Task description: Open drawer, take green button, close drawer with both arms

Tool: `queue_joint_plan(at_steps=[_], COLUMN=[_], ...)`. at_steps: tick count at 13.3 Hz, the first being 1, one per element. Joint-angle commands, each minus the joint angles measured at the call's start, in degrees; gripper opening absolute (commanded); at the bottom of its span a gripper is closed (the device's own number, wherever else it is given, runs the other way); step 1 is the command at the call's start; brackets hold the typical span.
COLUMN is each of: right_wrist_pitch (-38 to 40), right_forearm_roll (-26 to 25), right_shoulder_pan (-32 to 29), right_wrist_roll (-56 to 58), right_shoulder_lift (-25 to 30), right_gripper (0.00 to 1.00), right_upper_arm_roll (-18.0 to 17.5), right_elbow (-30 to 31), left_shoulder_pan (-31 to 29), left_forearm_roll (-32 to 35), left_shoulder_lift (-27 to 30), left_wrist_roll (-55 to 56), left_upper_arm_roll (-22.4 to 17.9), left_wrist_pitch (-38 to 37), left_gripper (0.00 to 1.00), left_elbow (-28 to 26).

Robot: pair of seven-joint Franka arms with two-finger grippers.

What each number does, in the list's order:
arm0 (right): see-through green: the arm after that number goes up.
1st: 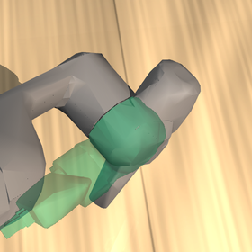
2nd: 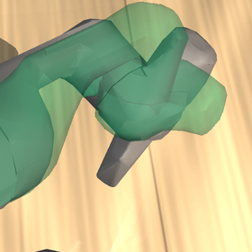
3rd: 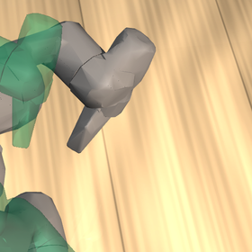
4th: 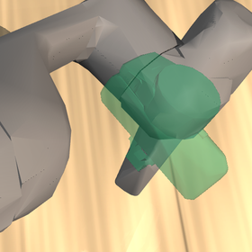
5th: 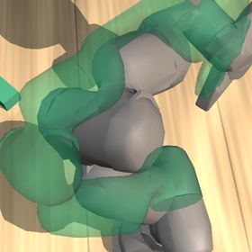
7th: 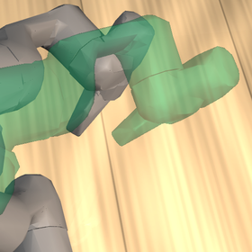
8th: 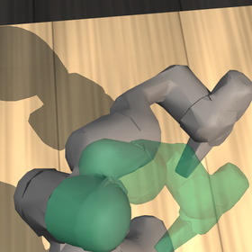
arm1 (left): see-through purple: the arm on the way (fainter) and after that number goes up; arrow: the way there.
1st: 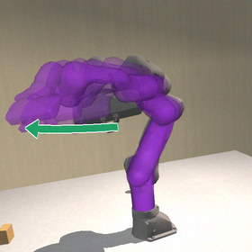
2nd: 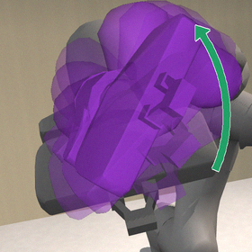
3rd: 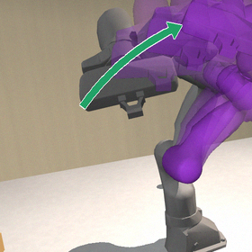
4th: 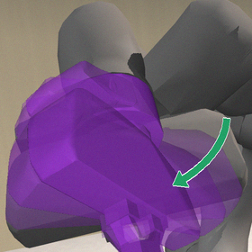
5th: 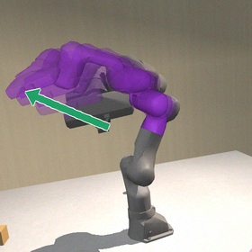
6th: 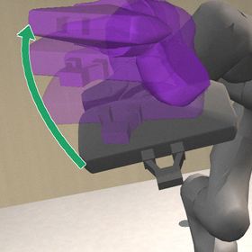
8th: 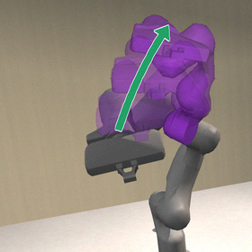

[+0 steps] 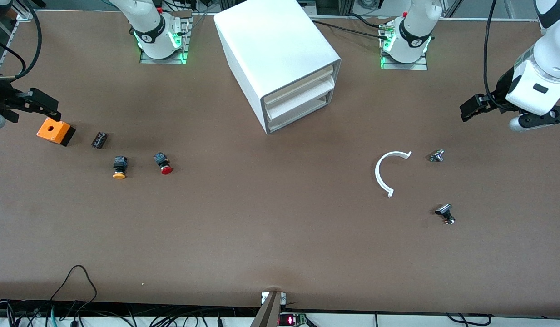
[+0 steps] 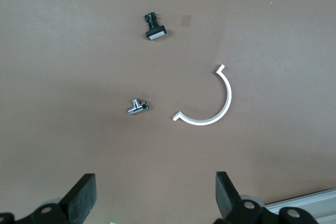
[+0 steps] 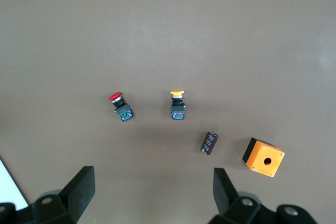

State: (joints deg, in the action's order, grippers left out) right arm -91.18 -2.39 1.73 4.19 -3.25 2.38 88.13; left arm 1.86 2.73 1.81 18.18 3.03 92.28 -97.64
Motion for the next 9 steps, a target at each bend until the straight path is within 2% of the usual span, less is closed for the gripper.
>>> queue_joint_plan(at_steps=[1, 9], right_wrist_pitch=[0.5, 0.6], right_forearm_roll=[-0.9, -0.8], right_shoulder_pan=[0.0, 0.0], right_wrist_roll=[-0.6, -0.6], right_shoulder_lift=[0.1, 0.0], right_gripper=[1.00, 1.00], right_upper_arm_roll=[-0.1, -0.1], right_elbow=[-0.4, -0.3], left_shoulder_pan=[0.2, 0.1], left_forearm_roll=[0.0, -0.1], left_shoulder_lift=[-1.1, -1.4], left_wrist_roll=[-1.0, -0.9], left_upper_arm_roll=[0.0, 0.0], left_wrist_pitch=[-1.4, -1.5], left_gripper=[1.00, 1.00], left_elbow=[2.1, 2.7])
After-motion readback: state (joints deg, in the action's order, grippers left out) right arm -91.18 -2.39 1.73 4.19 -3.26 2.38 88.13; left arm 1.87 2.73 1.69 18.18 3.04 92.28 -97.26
